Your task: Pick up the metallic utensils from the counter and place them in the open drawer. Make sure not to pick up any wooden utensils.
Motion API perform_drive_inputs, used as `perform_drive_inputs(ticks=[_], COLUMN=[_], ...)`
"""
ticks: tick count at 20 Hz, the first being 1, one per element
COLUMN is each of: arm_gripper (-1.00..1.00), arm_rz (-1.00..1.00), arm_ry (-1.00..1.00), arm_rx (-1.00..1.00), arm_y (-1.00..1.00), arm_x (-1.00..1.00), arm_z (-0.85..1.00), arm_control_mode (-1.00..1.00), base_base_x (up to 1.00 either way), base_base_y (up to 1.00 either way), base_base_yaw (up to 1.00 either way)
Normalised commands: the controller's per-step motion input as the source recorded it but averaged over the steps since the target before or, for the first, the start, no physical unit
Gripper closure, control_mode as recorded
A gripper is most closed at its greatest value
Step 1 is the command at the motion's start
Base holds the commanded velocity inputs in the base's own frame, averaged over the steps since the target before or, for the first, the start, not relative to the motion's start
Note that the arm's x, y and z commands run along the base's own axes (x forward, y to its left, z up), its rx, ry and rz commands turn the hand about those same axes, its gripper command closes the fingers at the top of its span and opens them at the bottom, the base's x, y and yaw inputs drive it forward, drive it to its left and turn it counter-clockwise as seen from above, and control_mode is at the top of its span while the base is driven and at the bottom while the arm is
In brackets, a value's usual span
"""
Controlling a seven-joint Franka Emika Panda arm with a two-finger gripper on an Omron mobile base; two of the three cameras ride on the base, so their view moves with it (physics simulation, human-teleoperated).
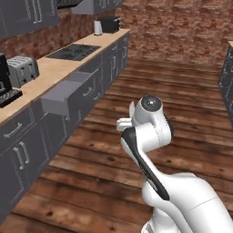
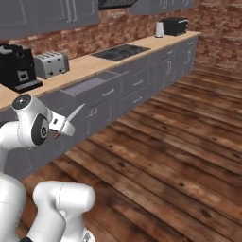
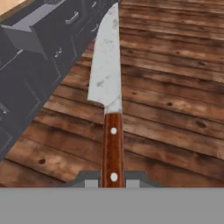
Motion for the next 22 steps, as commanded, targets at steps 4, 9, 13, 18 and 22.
perform_drive_inputs(ticks=[4, 9, 13, 18, 22], arm_gripper=[1.00, 1.00, 1.00, 1.00, 1.00], arm_rz=[0.00, 0.00, 0.00, 0.00, 0.00], arm_ry=[0.00, 0.00, 0.00, 0.00, 0.00], arm_rx=[0.00, 0.00, 0.00, 0.00, 0.00], arm_y=[0.00, 0.00, 0.00, 0.00, 0.00], arm_x=[0.00, 0.00, 0.00, 0.00, 0.00], arm_z=[0.00, 0.00, 0.00, 0.00, 0.00], arm_control_mode=[1.00, 1.00, 1.00, 1.00, 1.00], base_base_x=[1.00, 1.00, 0.94, 0.57, 0.13], base_base_y=[0.47, 0.90, 1.00, 0.71, 0.09], base_base_yaw=[-0.34, -0.32, -0.26, -0.11, 0.08])
